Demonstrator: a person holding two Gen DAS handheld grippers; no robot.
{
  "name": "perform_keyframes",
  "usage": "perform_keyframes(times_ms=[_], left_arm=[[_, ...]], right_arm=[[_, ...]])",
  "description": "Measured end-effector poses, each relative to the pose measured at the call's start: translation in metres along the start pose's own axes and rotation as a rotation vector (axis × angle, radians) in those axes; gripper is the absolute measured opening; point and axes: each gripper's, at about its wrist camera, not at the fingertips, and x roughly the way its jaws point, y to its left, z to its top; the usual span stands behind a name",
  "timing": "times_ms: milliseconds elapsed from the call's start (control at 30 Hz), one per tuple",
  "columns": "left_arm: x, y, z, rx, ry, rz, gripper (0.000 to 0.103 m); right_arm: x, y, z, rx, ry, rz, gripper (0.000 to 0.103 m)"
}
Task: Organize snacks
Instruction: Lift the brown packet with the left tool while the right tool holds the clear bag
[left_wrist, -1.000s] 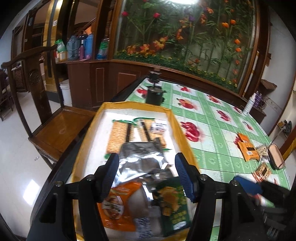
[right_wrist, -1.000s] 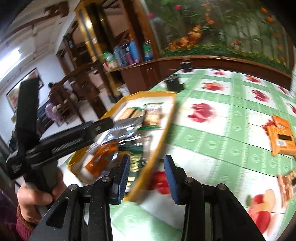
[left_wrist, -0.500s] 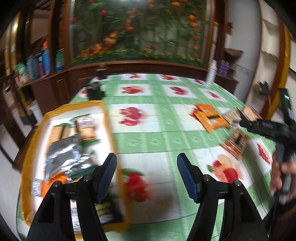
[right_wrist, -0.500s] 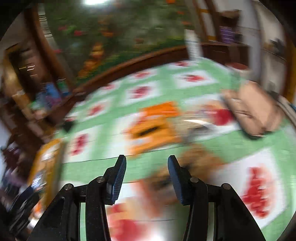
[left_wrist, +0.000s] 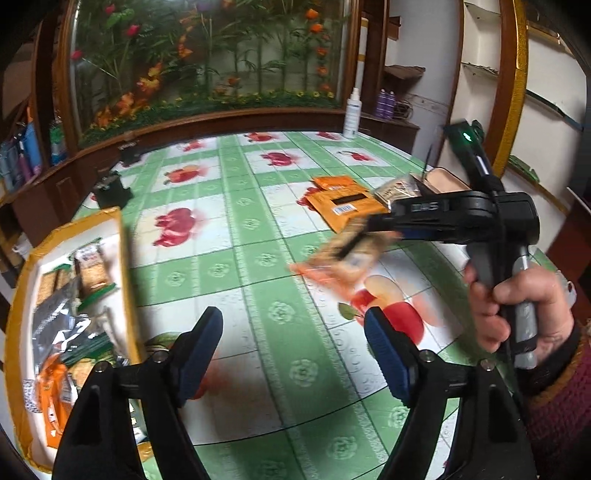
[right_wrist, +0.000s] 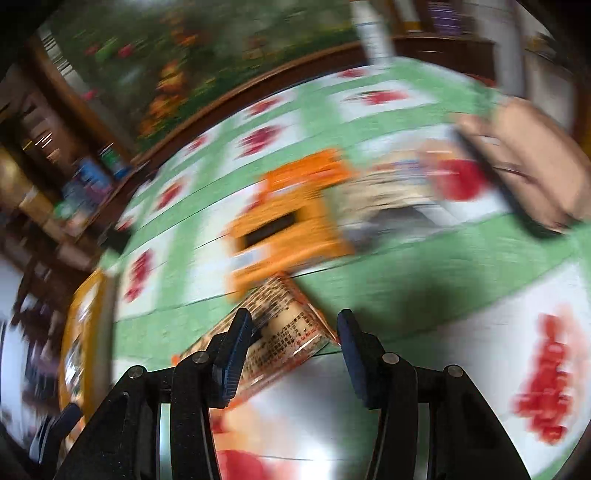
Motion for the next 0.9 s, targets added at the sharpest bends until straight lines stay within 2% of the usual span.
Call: perform_keyframes(times_ms=[100,233,333,467,567,633,733,900], left_arm=[[0.010,-0.002,0.005,0.012,0.023,-0.014,0.086],[0.036,-0.005,0.020,0.035,0.081,0.016,0.090],[0.062,-0.005,0.035,0.051,0.126,0.051,0.090],[0.093,0.002,0.057,0.041,0.151,0.082,0.090],[0.115,0.008,0.066,0.027,0.190,0.061,0.090],[0.123,0.013,0.065,-0.009,0.225,0.005,0.090],[0.119,0.014,0.056,-0.037,0.230,-0.075,0.090],[0.116,-0.005,0.040,0.011,0.249,-0.075,0.090]], right_arm=[[-0.001,0.019,-0.004,-0.061,-0.024,0.119,0.053],[-0.024,0.003,-0.004,-0.029,-0.138,0.092,0.053],[-0.031,-0.020,-0.002,0.056,-0.157,0.120,0.053],[-0.044,-0.040,0.003,0.100,-0.203,0.082,0.053],[-0.045,-0.047,0.006,0.128,-0.212,0.098,0.053],[-0.044,-0.049,0.007,0.135,-0.202,0.098,0.053],[-0.043,-0.050,0.009,0.146,-0.198,0.115,0.053],[-0.044,-0.046,0.009,0.128,-0.207,0.100,0.053]])
